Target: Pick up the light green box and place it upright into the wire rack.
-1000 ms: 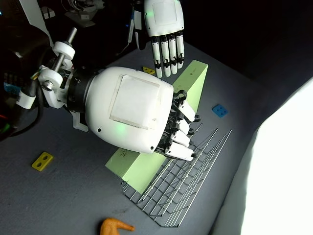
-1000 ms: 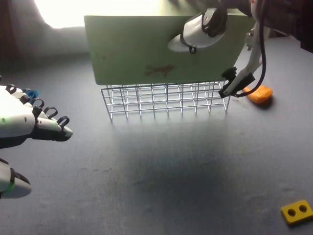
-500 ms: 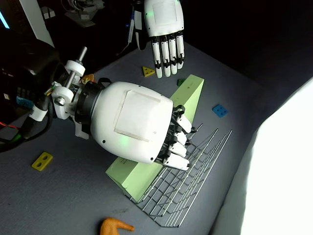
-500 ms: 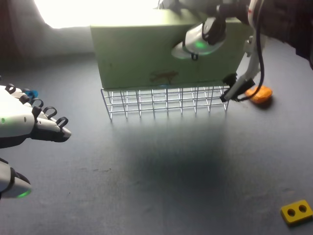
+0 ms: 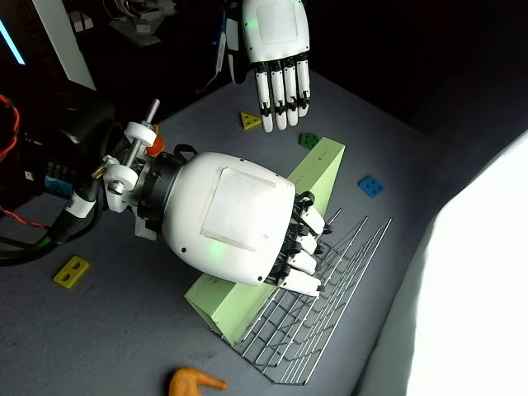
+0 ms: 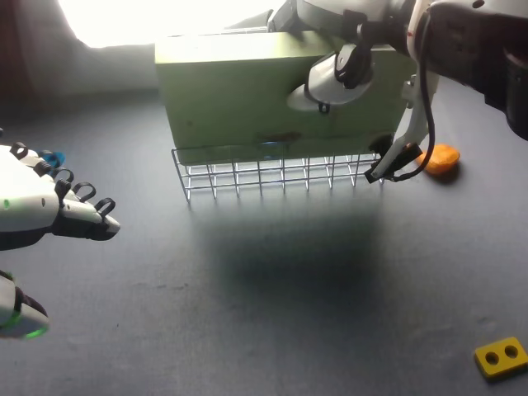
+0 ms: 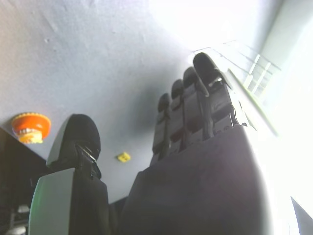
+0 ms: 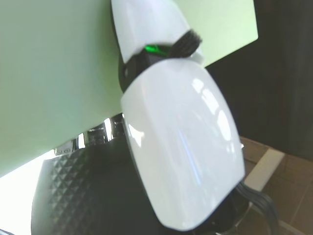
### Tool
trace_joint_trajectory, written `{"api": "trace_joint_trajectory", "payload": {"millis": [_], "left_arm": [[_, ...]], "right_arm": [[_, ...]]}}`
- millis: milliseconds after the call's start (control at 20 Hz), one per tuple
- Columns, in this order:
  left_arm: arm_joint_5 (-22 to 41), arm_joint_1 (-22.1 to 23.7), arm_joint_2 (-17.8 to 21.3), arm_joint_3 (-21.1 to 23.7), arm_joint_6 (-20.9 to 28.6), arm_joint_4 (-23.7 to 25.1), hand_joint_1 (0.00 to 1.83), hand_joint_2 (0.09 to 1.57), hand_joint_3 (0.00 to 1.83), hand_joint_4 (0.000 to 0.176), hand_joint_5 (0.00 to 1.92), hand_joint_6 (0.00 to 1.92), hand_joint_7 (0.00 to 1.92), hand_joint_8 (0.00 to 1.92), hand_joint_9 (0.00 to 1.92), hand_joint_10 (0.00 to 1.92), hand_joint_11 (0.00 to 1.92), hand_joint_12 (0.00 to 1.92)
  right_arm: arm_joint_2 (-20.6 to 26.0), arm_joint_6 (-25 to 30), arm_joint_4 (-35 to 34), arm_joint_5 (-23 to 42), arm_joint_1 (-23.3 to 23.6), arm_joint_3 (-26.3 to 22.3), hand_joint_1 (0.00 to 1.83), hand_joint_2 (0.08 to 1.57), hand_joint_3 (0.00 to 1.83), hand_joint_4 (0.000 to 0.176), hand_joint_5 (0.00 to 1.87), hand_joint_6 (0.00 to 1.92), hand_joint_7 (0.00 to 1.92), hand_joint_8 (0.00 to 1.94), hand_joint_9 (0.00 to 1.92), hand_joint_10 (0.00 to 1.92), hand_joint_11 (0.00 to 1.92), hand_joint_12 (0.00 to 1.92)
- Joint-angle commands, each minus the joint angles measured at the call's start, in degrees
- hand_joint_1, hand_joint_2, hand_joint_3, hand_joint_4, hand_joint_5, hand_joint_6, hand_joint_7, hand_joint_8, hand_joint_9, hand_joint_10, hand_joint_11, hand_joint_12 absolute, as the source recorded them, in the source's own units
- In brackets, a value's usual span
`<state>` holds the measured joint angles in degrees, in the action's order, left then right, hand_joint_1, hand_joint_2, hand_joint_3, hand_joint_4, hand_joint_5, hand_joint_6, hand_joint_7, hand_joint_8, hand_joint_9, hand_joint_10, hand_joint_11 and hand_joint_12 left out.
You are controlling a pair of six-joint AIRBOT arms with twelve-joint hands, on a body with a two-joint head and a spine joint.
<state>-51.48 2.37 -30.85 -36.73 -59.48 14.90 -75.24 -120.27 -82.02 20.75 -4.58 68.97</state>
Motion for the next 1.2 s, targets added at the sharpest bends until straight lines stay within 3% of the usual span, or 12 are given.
{"api": "trace_joint_trajectory", "payload": {"millis": [0,600,800,900,950,1000,1050,1150], "left_arm": [[3.51,0.32,-0.07,-0.14,0.0,1.41,0.55,1.25,0.0,0.007,0.13,0.0,0.16,0.0,0.18,0.0,0.0,0.78],[3.52,0.33,-0.08,-0.39,-0.18,0.91,0.54,1.25,0.0,0.005,0.13,0.01,0.18,0.01,0.18,0.0,0.0,0.76],[3.52,0.57,-0.09,-0.44,-0.18,0.93,0.57,1.24,0.0,0.001,0.16,0.01,0.2,0.01,0.2,0.01,0.0,0.79],[3.52,0.57,-0.09,-0.39,-0.18,0.93,0.56,1.25,0.0,0.0,0.16,0.01,0.2,0.0,0.19,0.0,0.0,0.79],[3.52,0.57,-0.09,-0.45,-0.18,0.94,0.54,1.25,0.0,0.004,0.15,0.0,0.19,0.0,0.19,0.0,0.0,0.79],[3.52,0.61,-0.1,-0.45,-0.18,0.94,0.56,1.25,0.0,0.002,0.16,0.0,0.19,0.0,0.19,0.0,0.0,0.78],[3.52,0.74,-0.11,-0.46,-0.18,0.94,0.54,1.25,0.0,0.005,0.15,0.0,0.18,0.0,0.18,0.0,0.0,0.77],[3.52,0.76,-0.11,-0.5,-0.18,0.94,0.56,1.25,0.0,0.002,0.15,0.0,0.19,0.0,0.19,0.0,0.0,0.76]], "right_arm": [[0.19,0.47,1.98,1.43,0.55,0.14,1.36,1.16,0.0,0.0,0.95,0.92,0.91,1.21,0.71,1.47,0.42,1.78],[-0.55,-0.04,2.09,1.75,-1.29,0.78,1.36,1.16,0.0,0.0,0.95,0.92,0.93,1.19,0.7,1.47,0.41,1.8],[-0.75,0.11,2.11,1.89,-1.8,1.05,1.35,1.19,0.0,0.0,0.92,0.94,0.84,1.32,0.65,1.56,0.4,1.84],[-0.77,0.57,2.12,1.77,-1.93,1.22,1.36,1.18,0.0,0.0,0.94,0.92,0.86,1.3,0.67,1.53,0.43,1.81],[-0.81,0.75,2.12,1.57,-1.98,1.28,1.36,1.17,0.0,0.0,0.94,0.92,0.89,1.24,0.69,1.51,0.42,1.8],[-0.93,0.75,2.14,1.53,-2.07,1.33,1.15,1.11,0.0,0.0,0.68,0.67,0.72,0.8,0.58,1.12,0.22,1.7],[-1.01,0.75,2.14,1.53,-2.19,1.38,1.05,1.1,0.0,0.0,0.47,0.48,0.59,0.47,0.42,0.86,0.04,1.61],[-1.19,0.85,2.15,1.54,-2.44,1.56,1.03,1.06,0.0,0.0,0.43,0.28,0.58,0.16,0.37,0.62,0.0,1.49]]}}
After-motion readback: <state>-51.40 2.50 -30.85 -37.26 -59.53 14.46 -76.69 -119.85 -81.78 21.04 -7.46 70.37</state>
